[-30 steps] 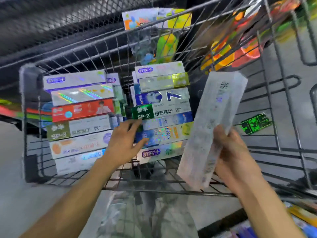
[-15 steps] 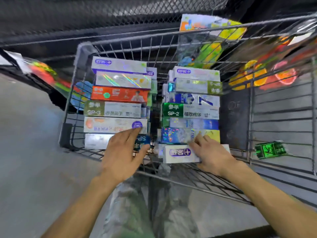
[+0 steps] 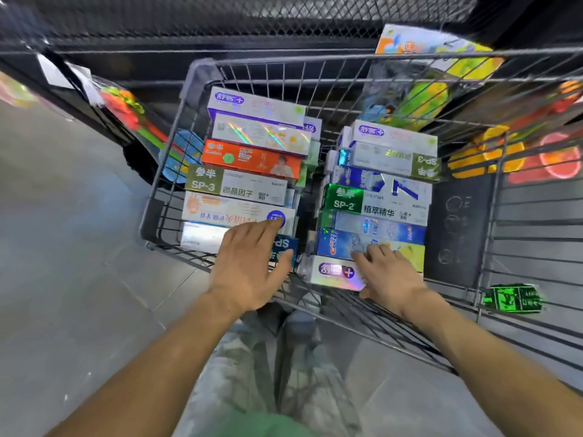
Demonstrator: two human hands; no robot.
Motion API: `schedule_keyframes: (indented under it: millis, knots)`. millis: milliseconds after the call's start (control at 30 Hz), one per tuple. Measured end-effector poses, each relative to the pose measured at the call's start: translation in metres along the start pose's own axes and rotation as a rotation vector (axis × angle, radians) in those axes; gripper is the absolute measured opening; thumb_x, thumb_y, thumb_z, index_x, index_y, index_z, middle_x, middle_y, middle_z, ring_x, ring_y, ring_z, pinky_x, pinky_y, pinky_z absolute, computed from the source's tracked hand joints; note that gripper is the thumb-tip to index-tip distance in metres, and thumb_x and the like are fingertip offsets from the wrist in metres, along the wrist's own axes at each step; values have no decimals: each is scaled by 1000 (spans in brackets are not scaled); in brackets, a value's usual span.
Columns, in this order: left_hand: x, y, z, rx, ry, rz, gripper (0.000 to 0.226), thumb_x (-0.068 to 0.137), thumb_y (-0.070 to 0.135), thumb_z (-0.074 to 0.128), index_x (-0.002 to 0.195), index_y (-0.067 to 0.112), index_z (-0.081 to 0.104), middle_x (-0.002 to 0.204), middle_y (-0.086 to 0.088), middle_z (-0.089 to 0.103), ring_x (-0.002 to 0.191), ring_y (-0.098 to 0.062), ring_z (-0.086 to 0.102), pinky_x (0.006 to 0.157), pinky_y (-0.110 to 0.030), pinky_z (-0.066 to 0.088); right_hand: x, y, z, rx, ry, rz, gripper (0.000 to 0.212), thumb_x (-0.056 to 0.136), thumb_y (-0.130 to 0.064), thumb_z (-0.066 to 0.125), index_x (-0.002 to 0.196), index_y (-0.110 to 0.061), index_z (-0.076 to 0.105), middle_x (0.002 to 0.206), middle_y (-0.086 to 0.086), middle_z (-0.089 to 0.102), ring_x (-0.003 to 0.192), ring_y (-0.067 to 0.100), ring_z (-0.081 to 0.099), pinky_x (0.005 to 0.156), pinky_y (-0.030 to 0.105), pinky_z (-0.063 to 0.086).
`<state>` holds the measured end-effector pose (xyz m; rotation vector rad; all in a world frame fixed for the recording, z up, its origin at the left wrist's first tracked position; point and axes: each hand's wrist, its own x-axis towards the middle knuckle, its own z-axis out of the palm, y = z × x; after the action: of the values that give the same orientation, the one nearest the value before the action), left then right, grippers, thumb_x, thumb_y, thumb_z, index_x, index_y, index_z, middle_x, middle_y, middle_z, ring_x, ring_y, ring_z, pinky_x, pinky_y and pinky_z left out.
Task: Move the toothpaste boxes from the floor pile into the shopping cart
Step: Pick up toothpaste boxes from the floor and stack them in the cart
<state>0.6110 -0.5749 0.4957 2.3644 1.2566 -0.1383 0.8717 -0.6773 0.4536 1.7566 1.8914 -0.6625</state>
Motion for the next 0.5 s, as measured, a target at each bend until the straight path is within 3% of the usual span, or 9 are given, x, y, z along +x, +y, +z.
schedule_keyframes:
  millis: [133, 300, 433, 500]
  knots:
    - [0, 3, -3, 38, -5, -5, 69, 94, 54, 24, 147, 15, 46, 136, -4, 59, 121, -26, 51, 106, -42, 36, -11, -9, -26, 172, 95, 172, 55, 94, -53, 51, 140, -22, 44, 132, 7, 49, 121, 30, 47, 100, 40, 41]
    - [-8, 5, -17, 103, -43, -33, 70, 99, 58, 12, 154, 20, 32, 152, -1, 45, 135, -25, 40, 116, -43, 24, -42, -55, -73, 264, 230, 204, 63, 95, -59, 49, 142, -16, 47, 132, 8, 53, 121, 32, 51, 99, 41, 43]
    - [-49, -36, -52, 95, 14, -35, 64, 101, 56, 28, 149, 17, 42, 148, -6, 49, 135, -32, 45, 113, -46, 27, -62, -99, -123, 283, 355, 173, 61, 95, -56, 51, 141, -16, 49, 137, 8, 50, 125, 31, 48, 102, 41, 41]
    - [-78, -78, -74, 70, 132, -62, 65, 96, 58, 32, 137, 15, 57, 134, -7, 63, 120, -31, 59, 104, -44, 37, -63, -133, -152, 233, 397, 145, 63, 97, -57, 49, 143, -15, 46, 143, 8, 48, 130, 30, 45, 106, 40, 37]
